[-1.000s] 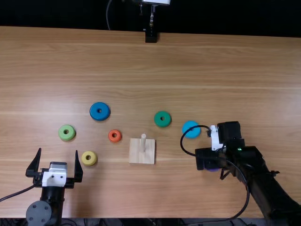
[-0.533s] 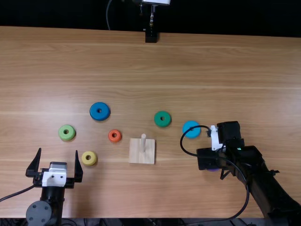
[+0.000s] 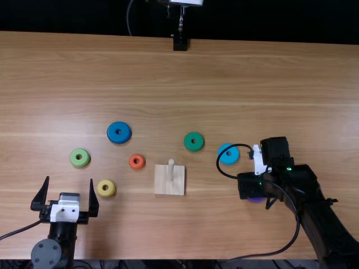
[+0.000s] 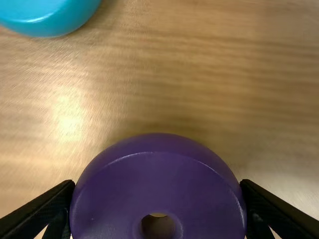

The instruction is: Build the Hanoi tower: stack the rings onto the peg from bottom to top in this color order: purple, dark blue, light blue, dark green, light green, yellow, orange.

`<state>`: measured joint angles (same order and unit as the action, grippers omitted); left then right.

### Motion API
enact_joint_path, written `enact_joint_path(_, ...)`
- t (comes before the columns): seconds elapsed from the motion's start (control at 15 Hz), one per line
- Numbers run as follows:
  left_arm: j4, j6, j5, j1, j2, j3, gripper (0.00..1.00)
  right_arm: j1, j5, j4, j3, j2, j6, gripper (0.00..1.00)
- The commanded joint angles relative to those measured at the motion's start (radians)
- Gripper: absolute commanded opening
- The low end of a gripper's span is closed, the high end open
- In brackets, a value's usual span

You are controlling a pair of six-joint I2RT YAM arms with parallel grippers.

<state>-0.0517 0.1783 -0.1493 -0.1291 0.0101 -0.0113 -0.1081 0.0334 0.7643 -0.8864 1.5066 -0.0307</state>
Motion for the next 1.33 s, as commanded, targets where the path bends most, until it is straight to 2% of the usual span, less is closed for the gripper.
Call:
enact_joint_path(0.0,-0.033,-0.007,-0.005,0.008,-0.01,0.011,1.0,-0.041,0.005,0.076,-0.094,0.004,0.001,0.0)
enact_joint_path(0.13,-0.033,-0.007,-0.005,0.008,-0.01,0.011,1.0,-0.091,0.005,0.2,-0.194,0.003,0.003,0.0)
enact_joint_path(0.4,-0.033,-0.007,-0.005,0.008,-0.01,0.011,1.0,-0.17,0.013,0.268,-0.395,0.001,0.01,0.0)
enact_joint_path(0.47,-0.033,-0.007,-0.005,0.008,-0.01,0.011,1.0,-0.194,0.014,0.264,-0.428,0.001,0.036,0.0)
enact_joint_path(0.53,-0.033,-0.007,-0.005,0.008,-0.01,0.011,1.0,-0.239,0.014,0.262,-0.474,0.001,0.084,0.0)
enact_joint_path(0.6,-0.033,-0.007,-0.005,0.008,-0.01,0.011,1.0,-0.278,0.014,0.266,-0.51,0.003,0.097,0.0)
enact_joint_path(0.93,-0.033,-0.007,-0.005,0.009,-0.01,0.011,1.0,-0.467,0.016,0.297,-0.706,0.007,0.086,0.0)
enact_joint_path(1.27,-0.033,-0.007,-0.005,0.008,-0.01,0.011,1.0,-0.539,0.016,0.343,-0.81,0.052,0.077,0.0)
